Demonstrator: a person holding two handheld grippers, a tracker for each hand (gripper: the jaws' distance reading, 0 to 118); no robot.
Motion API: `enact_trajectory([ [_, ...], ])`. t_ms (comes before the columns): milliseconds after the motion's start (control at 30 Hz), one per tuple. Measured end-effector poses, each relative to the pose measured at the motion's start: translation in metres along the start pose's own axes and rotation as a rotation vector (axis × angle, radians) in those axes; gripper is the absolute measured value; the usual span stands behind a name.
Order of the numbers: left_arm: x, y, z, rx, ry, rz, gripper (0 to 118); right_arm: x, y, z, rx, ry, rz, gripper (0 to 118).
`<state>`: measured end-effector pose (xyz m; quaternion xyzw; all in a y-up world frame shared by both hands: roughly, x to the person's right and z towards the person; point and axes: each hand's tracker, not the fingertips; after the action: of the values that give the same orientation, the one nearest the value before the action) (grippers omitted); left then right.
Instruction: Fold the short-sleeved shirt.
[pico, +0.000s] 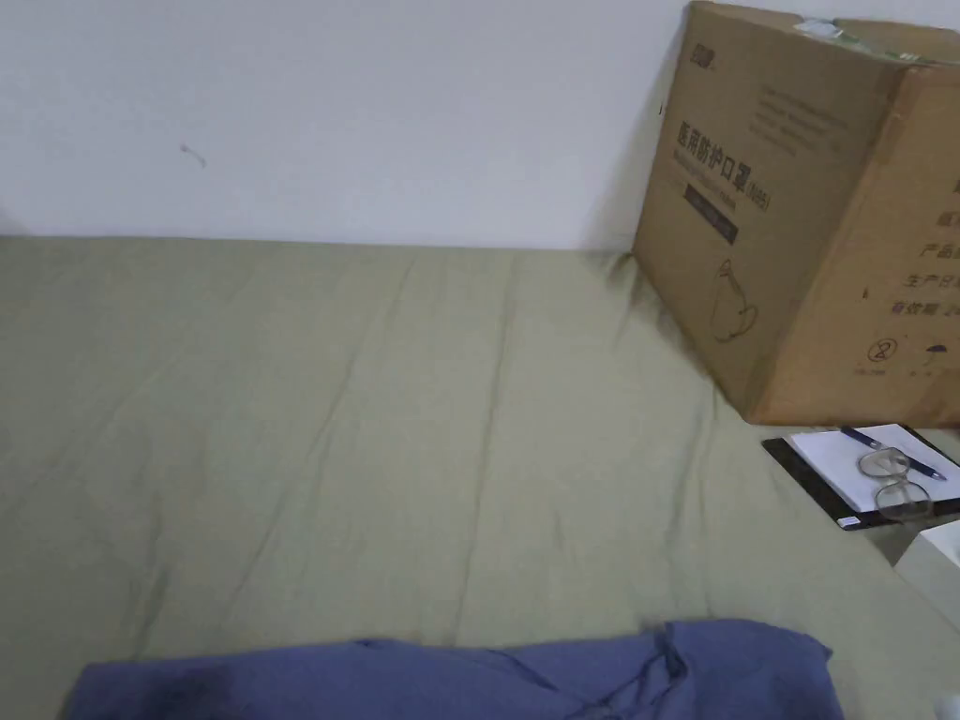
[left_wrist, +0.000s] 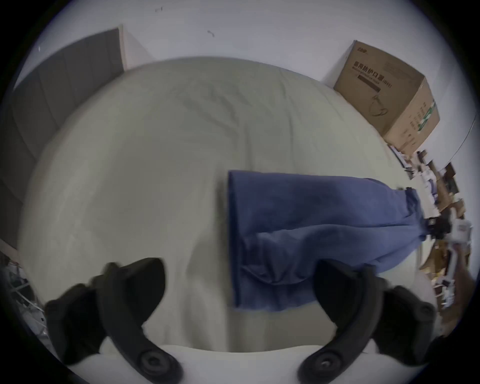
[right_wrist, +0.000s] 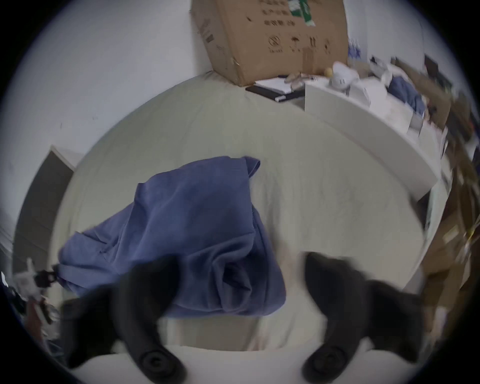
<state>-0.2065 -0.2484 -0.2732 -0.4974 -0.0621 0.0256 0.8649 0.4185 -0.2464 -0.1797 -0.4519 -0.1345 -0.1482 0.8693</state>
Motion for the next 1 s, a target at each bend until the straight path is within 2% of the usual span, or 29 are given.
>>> enact_trajectory([
  [33, 0.001, -0.001, 0.009, 0.051, 0.014, -0.001, 116, -0.002, 0.001, 0.006, 0.017, 0.007, 0.022, 118],
  [233, 0.025, 0.004, 0.096, 0.355, -0.131, 0.122, 114, -0.053, 0.015, 0.091, 0.28, 0.173, 0.109, 115],
  [267, 0.034, 0.003, 0.112, 0.402, -0.168, 0.13, 109, -0.066, 0.013, 0.108, 0.357, 0.198, 0.121, 114],
  [300, 0.044, 0.002, 0.127, 0.478, -0.202, 0.126, 90, -0.079, 0.01, 0.124, 0.436, 0.239, 0.131, 108],
  [333, 0.054, -0.002, 0.138, 0.564, -0.185, 0.118, 55, -0.089, 0.006, 0.137, 0.519, 0.289, 0.135, 85],
  [367, 0.067, -0.007, 0.149, 0.65, -0.155, 0.098, 55, -0.1, -0.001, 0.151, 0.631, 0.321, 0.139, 75],
  [400, 0.079, -0.012, 0.158, 0.712, -0.117, 0.06, 44, -0.113, -0.009, 0.161, 0.725, 0.338, 0.153, 62],
  [433, 0.088, -0.016, 0.158, 0.763, -0.069, 0.014, 33, -0.123, -0.014, 0.167, 0.791, 0.309, 0.168, 49],
  [467, 0.099, -0.021, 0.161, 0.821, -0.015, -0.04, 4, -0.136, -0.019, 0.173, 0.857, 0.247, 0.18, 9],
  [500, 0.107, -0.027, 0.166, 0.872, 0.012, -0.067, 0, -0.145, -0.023, 0.182, 0.936, 0.222, 0.198, 0],
  [567, 0.114, -0.036, 0.175, 0.933, -0.015, -0.059, 0, -0.147, -0.022, 0.184, 0.91, 0.35, 0.168, 0],
  [667, 0.117, -0.044, 0.184, 0.936, -0.025, -0.035, 0, -0.152, -0.023, 0.187, 0.915, 0.304, 0.189, 0],
  [767, 0.109, -0.039, 0.186, 0.908, -0.021, -0.018, 0, -0.153, -0.021, 0.195, 0.912, 0.298, 0.214, 0],
  [833, 0.084, -0.024, 0.187, 0.871, -0.148, 0.056, 0, -0.153, -0.018, 0.193, 0.897, 0.294, 0.232, 0],
  [900, 0.043, 0.01, 0.179, 0.716, -0.33, 0.132, 0, -0.154, -0.016, 0.198, 0.852, 0.333, 0.267, 0],
  [933, 0.023, 0.026, 0.17, 0.612, -0.401, 0.155, 0, -0.153, -0.014, 0.196, 0.822, 0.374, 0.279, 0],
  [1000, -0.022, 0.06, 0.136, 0.274, -0.639, 0.253, 0, -0.154, -0.013, 0.195, 0.756, 0.473, 0.292, 0],
])
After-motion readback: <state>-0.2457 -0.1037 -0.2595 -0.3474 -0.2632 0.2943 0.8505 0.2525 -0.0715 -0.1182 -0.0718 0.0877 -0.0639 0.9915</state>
